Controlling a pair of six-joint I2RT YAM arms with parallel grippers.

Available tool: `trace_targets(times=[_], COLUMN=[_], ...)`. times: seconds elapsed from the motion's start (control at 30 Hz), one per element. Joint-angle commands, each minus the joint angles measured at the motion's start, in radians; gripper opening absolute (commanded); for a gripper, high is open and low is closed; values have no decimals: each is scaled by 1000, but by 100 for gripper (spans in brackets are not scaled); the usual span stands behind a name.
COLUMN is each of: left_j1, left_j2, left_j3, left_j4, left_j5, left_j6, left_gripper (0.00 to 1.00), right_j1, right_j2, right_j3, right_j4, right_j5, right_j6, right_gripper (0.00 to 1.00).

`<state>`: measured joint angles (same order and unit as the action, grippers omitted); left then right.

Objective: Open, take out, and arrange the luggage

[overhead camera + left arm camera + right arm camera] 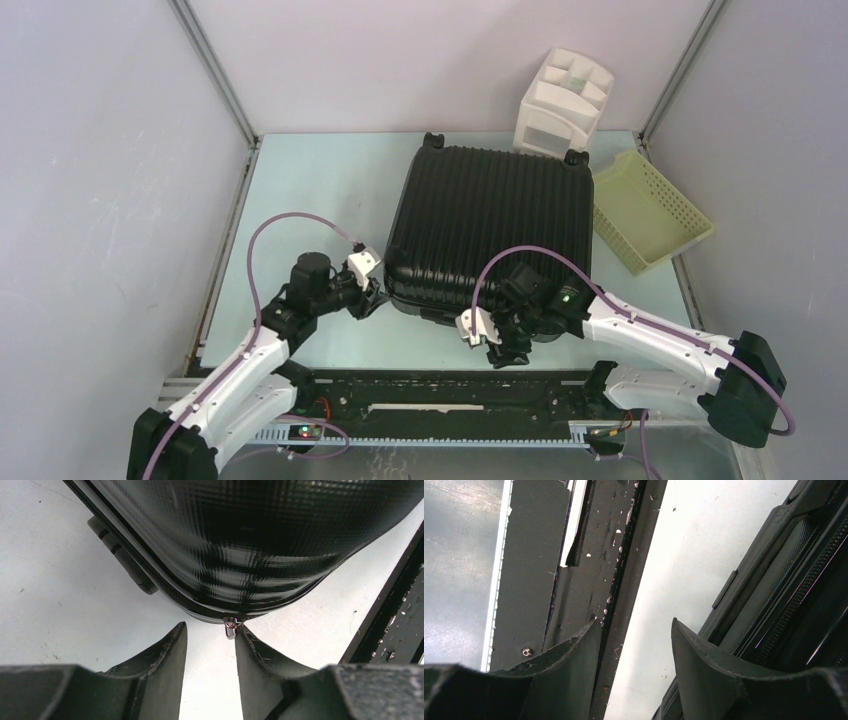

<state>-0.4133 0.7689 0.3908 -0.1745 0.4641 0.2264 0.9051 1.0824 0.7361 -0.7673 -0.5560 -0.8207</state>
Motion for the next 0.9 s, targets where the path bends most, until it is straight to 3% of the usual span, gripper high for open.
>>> trace_targets(times=[0.0, 0.2, 0.43, 0.67, 0.87], left_j1=[-9, -12, -12, -12, -12], left_j2=[-26, -21, 21, -34, -41], left_j3=[18, 10, 44, 59, 62], left_j4=[71, 110, 55, -39, -43], left_j5=[16, 42, 60, -26, -56], left_j6=[-38, -67, -20, 37, 35], left_gripper=[44, 35, 1, 0, 0], right_j1=[-9, -8, -8, 16, 144], right_j2=[-5, 0, 3, -28, -18], right_j3=[36, 36, 36, 37, 53], right_j4=[10, 10, 12, 21, 76], right_j5=[59, 59, 61, 41, 131], right_j6=[7, 9, 11, 18, 57], right_gripper=[63, 63, 63, 65, 68])
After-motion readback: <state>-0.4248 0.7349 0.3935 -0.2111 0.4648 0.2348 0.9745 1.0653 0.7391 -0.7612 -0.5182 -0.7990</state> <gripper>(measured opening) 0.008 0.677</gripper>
